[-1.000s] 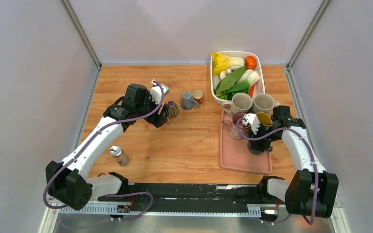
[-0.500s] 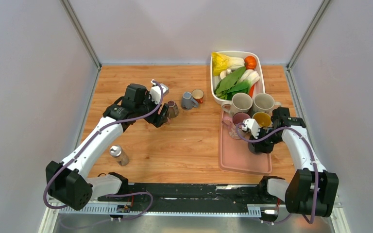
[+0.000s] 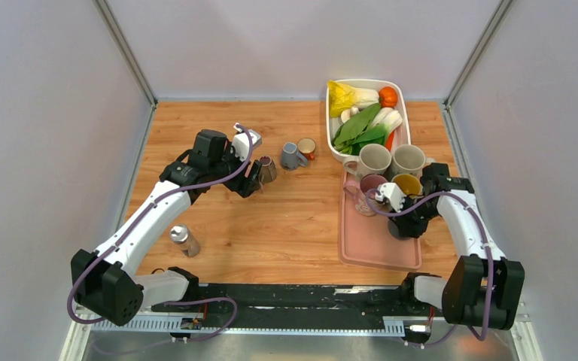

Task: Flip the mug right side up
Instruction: Place the cup on the tray.

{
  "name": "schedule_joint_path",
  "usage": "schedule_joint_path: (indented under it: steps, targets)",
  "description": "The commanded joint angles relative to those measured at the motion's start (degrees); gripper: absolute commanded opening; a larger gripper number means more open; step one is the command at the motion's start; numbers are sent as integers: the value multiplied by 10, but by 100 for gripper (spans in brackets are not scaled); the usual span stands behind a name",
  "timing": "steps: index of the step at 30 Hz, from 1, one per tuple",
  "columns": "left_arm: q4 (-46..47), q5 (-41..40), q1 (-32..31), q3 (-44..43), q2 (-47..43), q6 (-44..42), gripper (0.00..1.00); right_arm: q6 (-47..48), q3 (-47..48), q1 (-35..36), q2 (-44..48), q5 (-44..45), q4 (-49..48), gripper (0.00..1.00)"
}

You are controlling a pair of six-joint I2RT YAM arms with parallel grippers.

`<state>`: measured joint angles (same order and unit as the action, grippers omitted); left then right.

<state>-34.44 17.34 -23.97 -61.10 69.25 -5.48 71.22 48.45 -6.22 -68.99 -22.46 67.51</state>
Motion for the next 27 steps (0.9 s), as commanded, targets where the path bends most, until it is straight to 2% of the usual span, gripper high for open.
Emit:
schedule_joint_path:
  steps: [1,3,5,9,13,17,20,23,27]
  targets:
    - [14,8,2,-5,-6,5,74,3,38,-2,17,-3,-4,38]
    - [10,3,3,-6,-6,1,74,-3,63,-2,29,-16,15,48]
    - [10,-8,2,-9,-5,-6,74,-7,92,-2,43,-27,37,53]
    - [12,-36,3,-24,6,-17,75,-9,125,-2,70,-67,75,60]
    - [8,-80,2,-53,35,-22,78,-66,144,15,83,-127,63,64]
    - [-4,-123,6,-88,96,-2,79,-252,129,111,108,-112,-114,66]
    - [-20,-118,31,-121,138,24,79,-335,113,190,116,-80,-227,66]
    - [-31,-102,59,-151,192,64,79,-368,107,234,94,-86,-301,67]
    - [-41,-79,93,-178,245,82,78,-348,115,301,49,-89,-355,67]
